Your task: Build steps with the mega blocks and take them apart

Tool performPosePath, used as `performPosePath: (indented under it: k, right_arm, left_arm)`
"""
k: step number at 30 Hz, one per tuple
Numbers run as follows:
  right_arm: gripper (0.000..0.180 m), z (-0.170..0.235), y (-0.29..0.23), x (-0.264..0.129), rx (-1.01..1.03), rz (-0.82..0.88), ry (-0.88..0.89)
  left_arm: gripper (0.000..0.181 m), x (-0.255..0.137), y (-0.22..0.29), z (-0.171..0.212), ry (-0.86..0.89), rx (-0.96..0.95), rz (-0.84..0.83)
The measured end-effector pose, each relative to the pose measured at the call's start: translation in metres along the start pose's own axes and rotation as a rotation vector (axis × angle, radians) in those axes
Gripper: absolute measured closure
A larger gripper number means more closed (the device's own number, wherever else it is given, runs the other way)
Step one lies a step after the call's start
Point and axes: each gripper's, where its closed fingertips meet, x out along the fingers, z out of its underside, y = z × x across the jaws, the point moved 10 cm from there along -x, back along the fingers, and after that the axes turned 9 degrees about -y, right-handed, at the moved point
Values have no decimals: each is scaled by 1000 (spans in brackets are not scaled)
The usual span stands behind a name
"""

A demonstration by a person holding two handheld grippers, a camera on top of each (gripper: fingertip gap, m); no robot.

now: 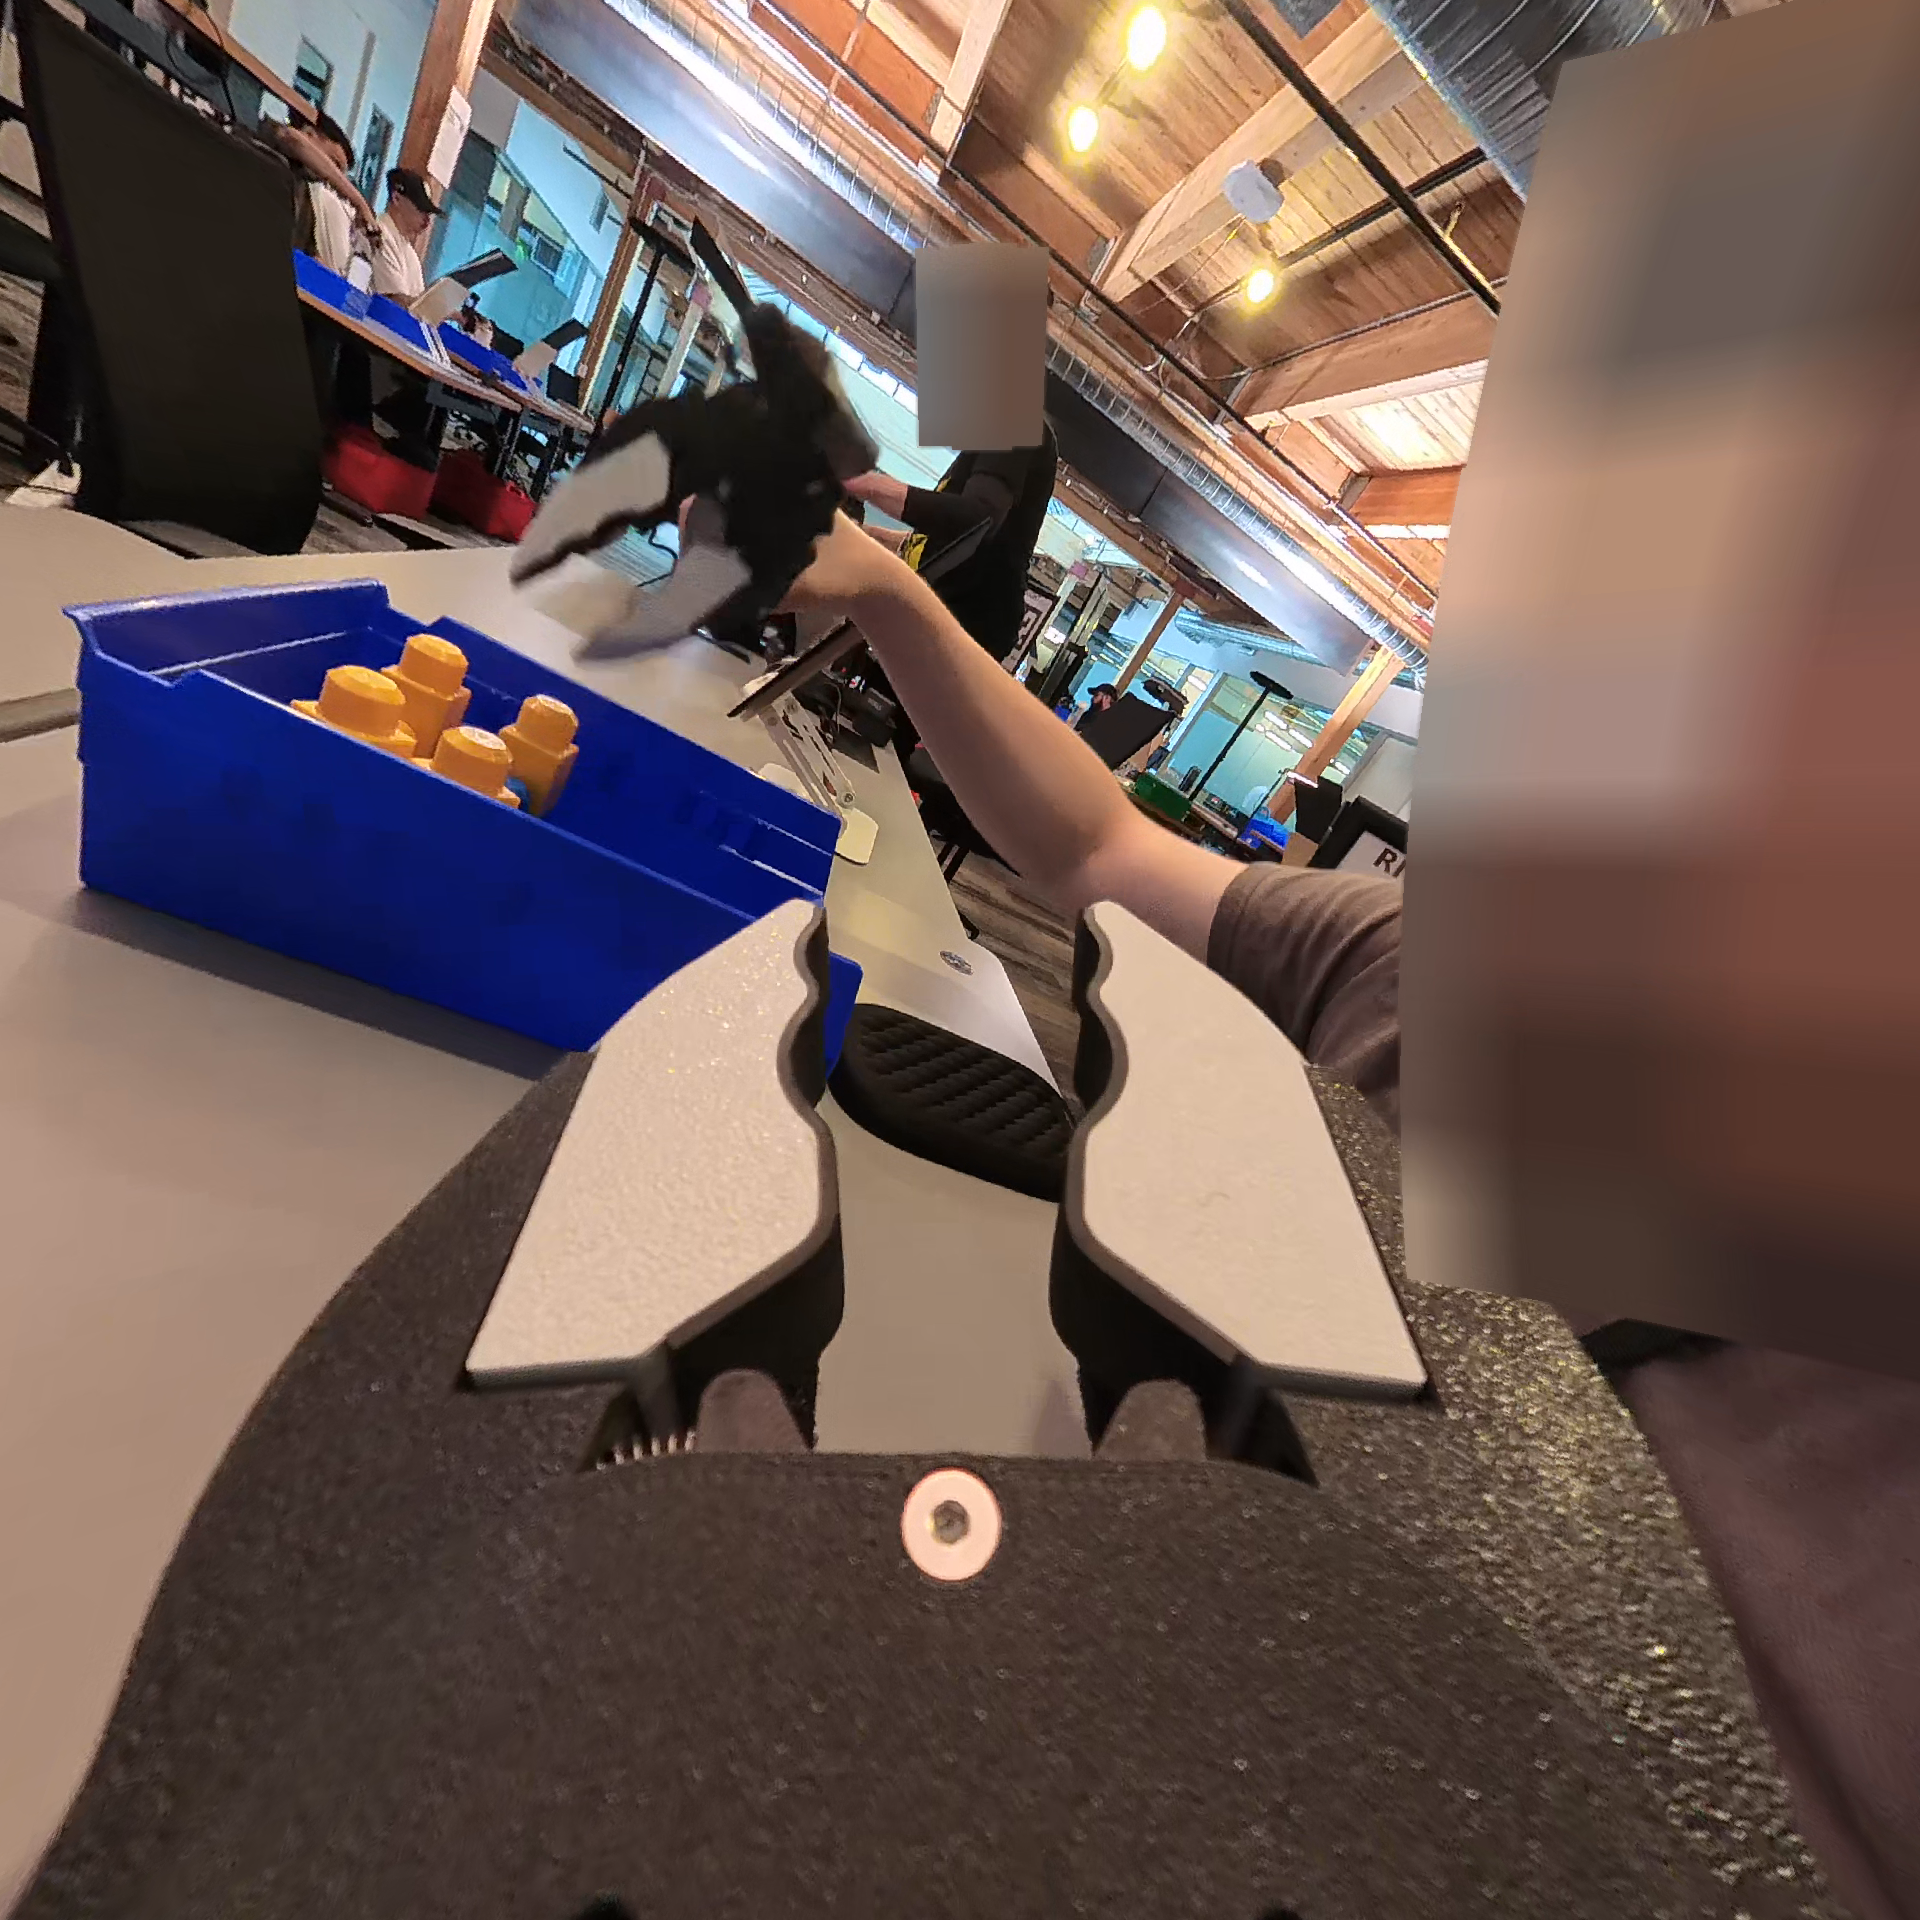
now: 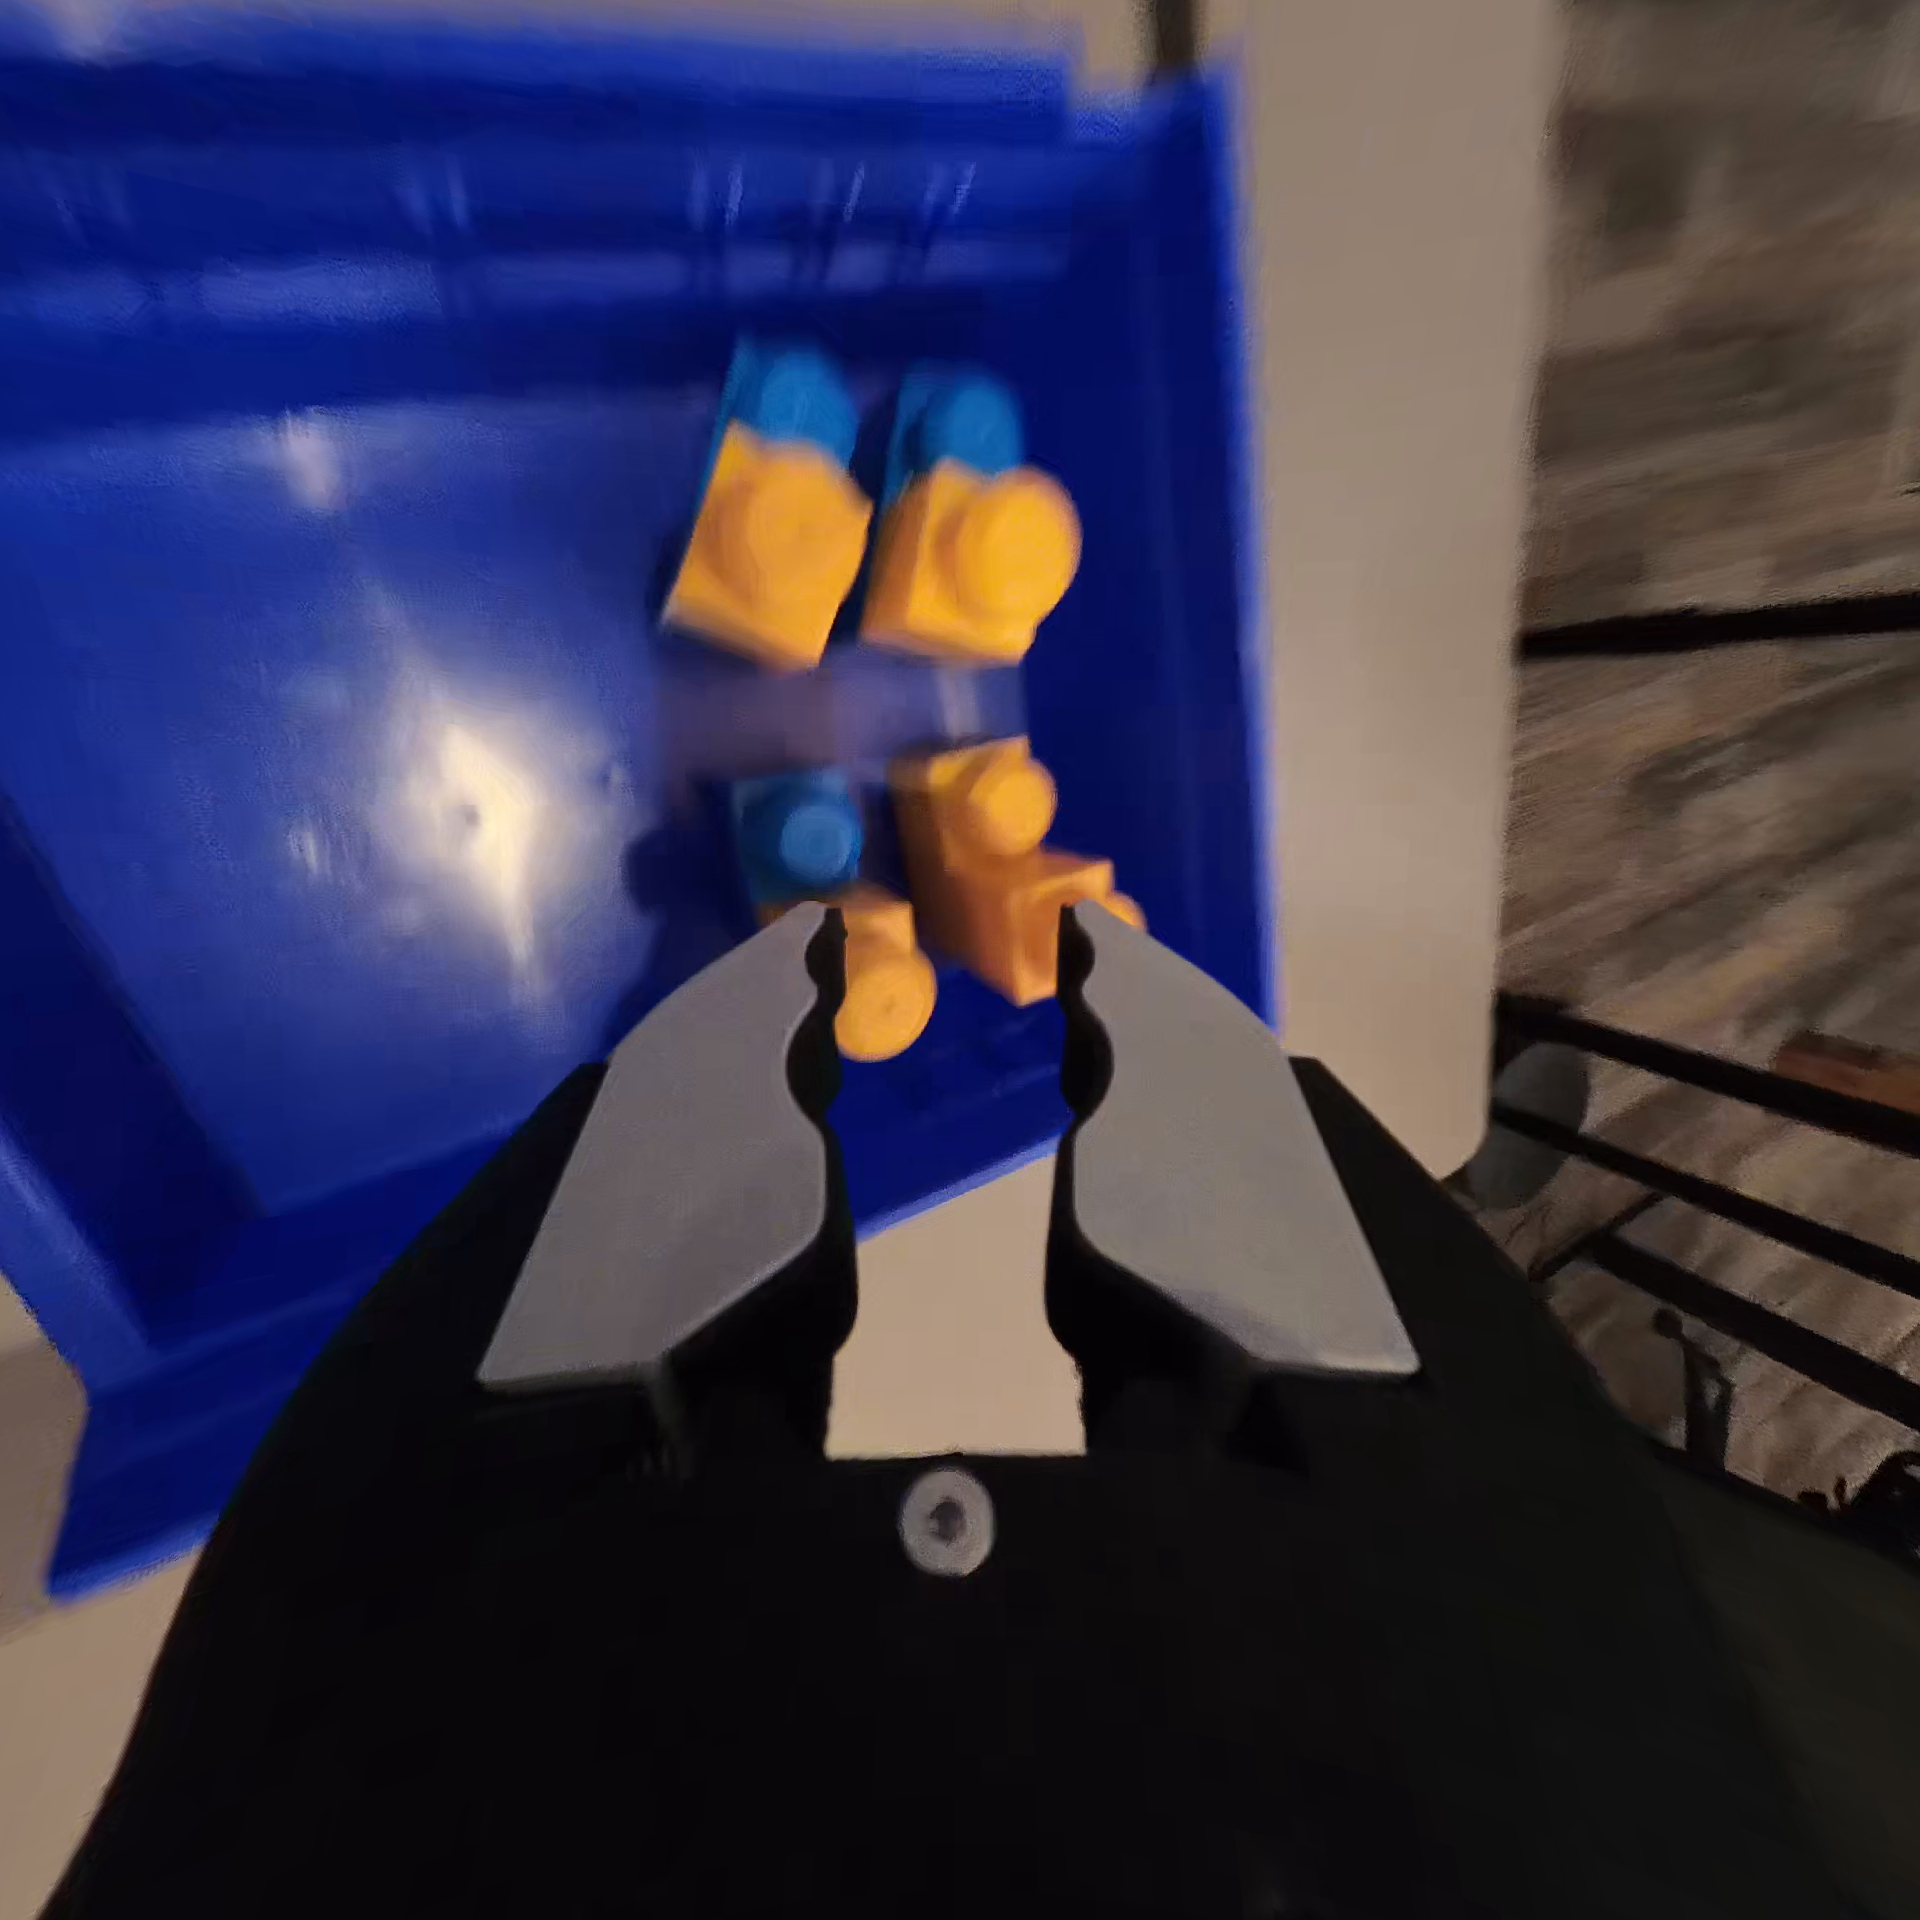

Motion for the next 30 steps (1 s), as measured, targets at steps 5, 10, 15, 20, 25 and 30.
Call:
performPosePath:
  k: [5,10,15,20,25,30]
  right_arm:
    - [144,-52,11,10,224,-98,42]
    - [141,-66,23,44,213,-175,-52]
    - [140,-63,26,73,204,-251,-206]
    - [149,-63,29,76,49,-252,-202]
    - [149,-65,34,79,-158,-332,-233]
    - [148,-65,44,82,-208,-302,-305]
  left_arm:
    - [136,5,2,2,-12,-7,16]
    - [136,7,8,3,-30,9,22]
    - [136,3,7,0,-14,1,26]
    - [136,0,5,-1,-9,3,19]
    - [136,2,0,3,-32,-20,32]
    - [135,10,-3,10,-96,-33,41]
